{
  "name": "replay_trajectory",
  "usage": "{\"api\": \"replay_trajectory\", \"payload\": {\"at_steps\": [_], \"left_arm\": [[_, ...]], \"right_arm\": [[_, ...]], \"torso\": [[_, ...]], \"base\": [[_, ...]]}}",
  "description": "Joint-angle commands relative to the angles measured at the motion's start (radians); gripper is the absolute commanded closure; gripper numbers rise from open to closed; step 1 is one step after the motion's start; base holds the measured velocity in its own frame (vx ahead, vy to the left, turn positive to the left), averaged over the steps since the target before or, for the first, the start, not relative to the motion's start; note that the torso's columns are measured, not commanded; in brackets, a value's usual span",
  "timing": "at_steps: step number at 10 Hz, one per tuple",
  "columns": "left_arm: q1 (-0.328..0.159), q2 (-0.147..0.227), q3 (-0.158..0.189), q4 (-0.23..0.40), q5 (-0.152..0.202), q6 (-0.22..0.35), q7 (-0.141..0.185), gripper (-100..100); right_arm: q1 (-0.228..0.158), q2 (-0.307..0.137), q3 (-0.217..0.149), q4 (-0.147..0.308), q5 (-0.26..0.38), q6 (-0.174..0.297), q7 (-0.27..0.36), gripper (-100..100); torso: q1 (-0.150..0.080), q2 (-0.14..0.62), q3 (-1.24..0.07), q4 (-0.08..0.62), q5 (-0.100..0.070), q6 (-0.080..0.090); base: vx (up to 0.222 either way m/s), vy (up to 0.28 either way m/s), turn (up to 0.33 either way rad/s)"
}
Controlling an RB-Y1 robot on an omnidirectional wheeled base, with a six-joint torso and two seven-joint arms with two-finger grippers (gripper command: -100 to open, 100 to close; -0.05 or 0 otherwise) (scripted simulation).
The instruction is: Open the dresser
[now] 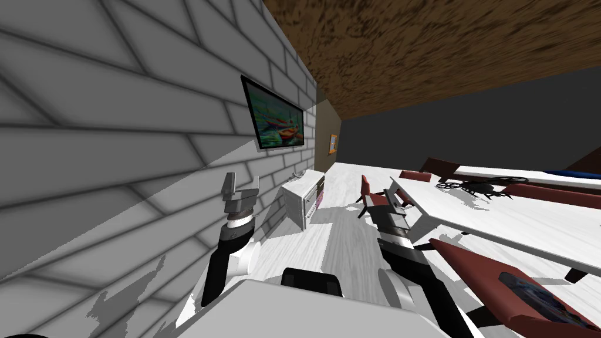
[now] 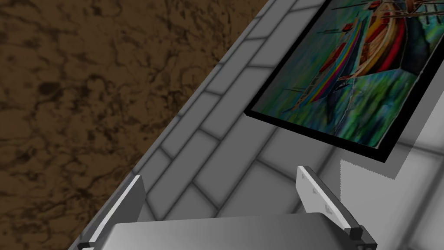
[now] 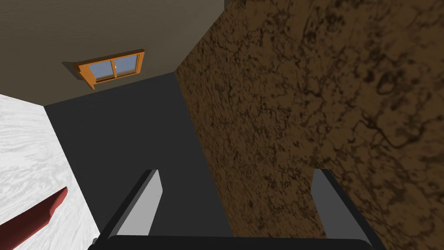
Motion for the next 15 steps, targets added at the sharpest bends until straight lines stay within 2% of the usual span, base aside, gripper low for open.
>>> {"api": "replay_trajectory", "payload": {"at_steps": [1,9,10,12,13,14,15], "left_arm": [[0.000,0.000,0.000,0.000,0.000,0.000,0.000,0],[0.000,0.000,0.000,0.000,0.000,0.000,0.000,0],[0.000,0.000,0.000,0.000,0.000,0.000,0.000,0],[0.000,0.000,0.000,0.000,0.000,0.000,0.000,0],[0.000,0.000,0.000,0.000,0.000,0.000,0.000,0],[0.000,0.000,0.000,0.000,0.000,0.000,0.000,0],[0.000,0.000,0.000,0.000,0.000,0.000,0.000,0]], "right_arm": [[0.000,0.000,0.000,0.000,0.000,0.000,0.000,0],[0.000,0.000,0.000,0.000,0.000,0.000,0.000,0],[0.000,-0.030,0.006,0.016,0.013,0.022,0.003,-100],[0.002,-0.071,0.019,0.054,0.042,0.075,0.009,-100],[0.003,-0.089,0.028,0.080,0.061,0.101,0.013,-100],[0.003,-0.089,0.028,0.080,0.061,0.111,0.013,-100],[0.006,-0.104,0.038,0.110,0.084,0.152,0.017,-100]], "torso": [[0.000,0.040,-0.082,0.041,0.000,0.000],[0.000,0.618,-1.234,0.617,0.000,0.000],[0.000,0.691,-1.382,0.691,0.000,0.000],[0.001,0.733,-1.471,0.734,0.000,0.000],[0.001,0.736,-1.476,0.737,0.000,0.000],[0.001,0.737,-1.476,0.737,0.000,0.000],[0.000,0.738,-1.476,0.738,0.000,0.000]], "base": [[0.000,0.000,0.000],[0.000,0.000,0.000],[0.012,0.013,0.058],[0.023,0.033,0.114],[0.031,0.054,0.150],[0.027,0.038,0.045],[0.026,0.036,0.082]]}}
